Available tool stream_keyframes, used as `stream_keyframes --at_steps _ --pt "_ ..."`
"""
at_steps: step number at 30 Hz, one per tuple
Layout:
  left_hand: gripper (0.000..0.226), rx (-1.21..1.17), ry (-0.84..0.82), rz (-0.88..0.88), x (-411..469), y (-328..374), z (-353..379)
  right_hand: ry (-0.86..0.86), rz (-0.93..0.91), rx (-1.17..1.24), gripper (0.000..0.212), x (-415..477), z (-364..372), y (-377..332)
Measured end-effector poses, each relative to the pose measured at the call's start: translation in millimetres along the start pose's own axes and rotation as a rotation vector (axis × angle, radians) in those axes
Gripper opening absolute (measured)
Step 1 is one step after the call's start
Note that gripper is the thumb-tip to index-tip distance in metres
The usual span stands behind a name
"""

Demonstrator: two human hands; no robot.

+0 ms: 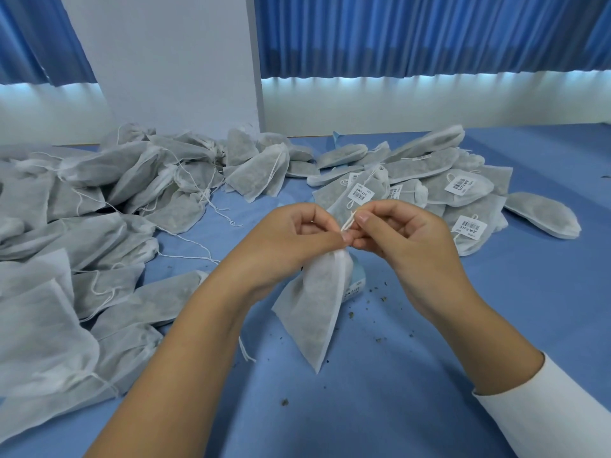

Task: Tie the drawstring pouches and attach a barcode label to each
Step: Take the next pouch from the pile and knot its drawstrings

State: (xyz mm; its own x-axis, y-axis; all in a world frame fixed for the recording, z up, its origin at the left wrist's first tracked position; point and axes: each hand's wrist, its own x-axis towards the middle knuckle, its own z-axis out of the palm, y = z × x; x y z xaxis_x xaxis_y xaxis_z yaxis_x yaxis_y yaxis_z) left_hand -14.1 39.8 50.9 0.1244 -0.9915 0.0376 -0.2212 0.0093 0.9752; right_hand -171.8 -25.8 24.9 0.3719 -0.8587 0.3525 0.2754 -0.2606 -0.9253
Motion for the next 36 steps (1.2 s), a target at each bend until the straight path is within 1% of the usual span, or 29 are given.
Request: stream_keyframes --at_steps 3,9,13,17,22,29,32,34,36 --pt "0.015 0.0 -0.006 0.008 -0.2 0.0 -0.3 0.027 -0.005 0.004 0.012 1.2 -1.8 -1.3" --pt "0.008 0.001 0.039 -0.002 -1.3 2.4 -0.3 0.048 0.014 0.023 0.012 2.6 -3.7 -4.1" --pt "0.02 0.035 0.103 0.008 -0.2 4.3 1.3 0.049 0.012 -0.015 0.011 3.5 -5.7 -4.4" --pt "0.016 0.081 0.153 0.019 0.0 3.8 4.3 0.057 -0.004 -0.062 0.011 4.1 -6.0 -3.5" --pt "0.01 0.077 0.141 0.032 -2.6 4.2 12.2 0.088 -0.025 -0.112 0.014 5.1 -5.7 -1.7" --pt "0.014 0.169 0.148 0.111 -2.6 3.2 19.9 0.131 -0.056 -0.174 0.016 6.4 -6.1 2.3" --pt "0.013 0.185 0.186 0.141 -0.3 1.2 19.4 0.173 -0.063 -0.206 0.015 8.3 -8.2 3.4" --pt "0.015 0.186 0.207 0.142 2.1 0.6 17.3 0.207 -0.061 -0.2 0.013 10.3 -10.6 2.3" --pt "0.018 0.151 0.161 0.111 1.9 1.5 11.6 0.231 -0.053 -0.178 0.012 11.8 -12.8 0.8"
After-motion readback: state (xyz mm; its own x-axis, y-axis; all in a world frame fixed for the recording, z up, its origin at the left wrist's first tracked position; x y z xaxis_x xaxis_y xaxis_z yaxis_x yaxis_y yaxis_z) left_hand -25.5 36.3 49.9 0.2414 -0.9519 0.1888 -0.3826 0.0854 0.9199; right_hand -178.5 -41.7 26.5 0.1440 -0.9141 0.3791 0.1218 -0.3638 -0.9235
